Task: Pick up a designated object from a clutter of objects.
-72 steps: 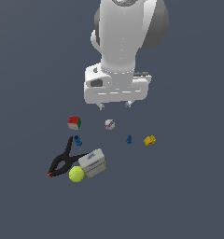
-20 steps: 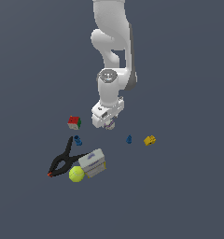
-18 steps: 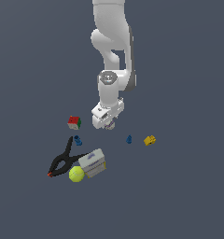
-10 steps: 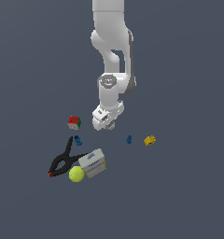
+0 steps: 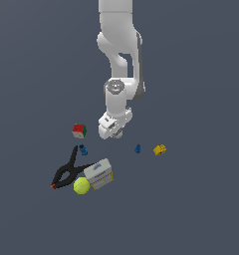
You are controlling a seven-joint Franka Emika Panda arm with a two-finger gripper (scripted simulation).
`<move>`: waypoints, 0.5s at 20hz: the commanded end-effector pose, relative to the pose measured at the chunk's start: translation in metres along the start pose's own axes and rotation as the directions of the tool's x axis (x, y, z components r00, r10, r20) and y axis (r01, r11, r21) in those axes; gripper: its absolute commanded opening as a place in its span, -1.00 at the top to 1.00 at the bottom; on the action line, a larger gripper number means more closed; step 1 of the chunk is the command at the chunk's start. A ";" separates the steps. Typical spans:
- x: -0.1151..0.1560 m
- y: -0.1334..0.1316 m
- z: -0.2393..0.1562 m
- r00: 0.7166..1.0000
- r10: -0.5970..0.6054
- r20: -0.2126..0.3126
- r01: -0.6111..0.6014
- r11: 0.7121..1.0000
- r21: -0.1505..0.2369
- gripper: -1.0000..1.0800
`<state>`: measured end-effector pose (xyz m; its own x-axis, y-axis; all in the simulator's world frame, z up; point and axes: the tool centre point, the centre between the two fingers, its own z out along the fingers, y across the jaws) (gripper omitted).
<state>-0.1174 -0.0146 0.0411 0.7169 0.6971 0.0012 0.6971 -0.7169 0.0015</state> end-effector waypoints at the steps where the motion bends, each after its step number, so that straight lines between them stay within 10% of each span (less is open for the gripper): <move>1: 0.000 0.000 0.000 1.000 0.000 0.000 0.000 1.000 0.000 1.00; 10: 0.002 0.012 -0.019 1.000 0.000 0.000 0.000 1.000 0.000 1.00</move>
<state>-0.1109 -0.0196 0.0549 0.7167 0.6974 0.0001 0.6974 -0.7167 0.0002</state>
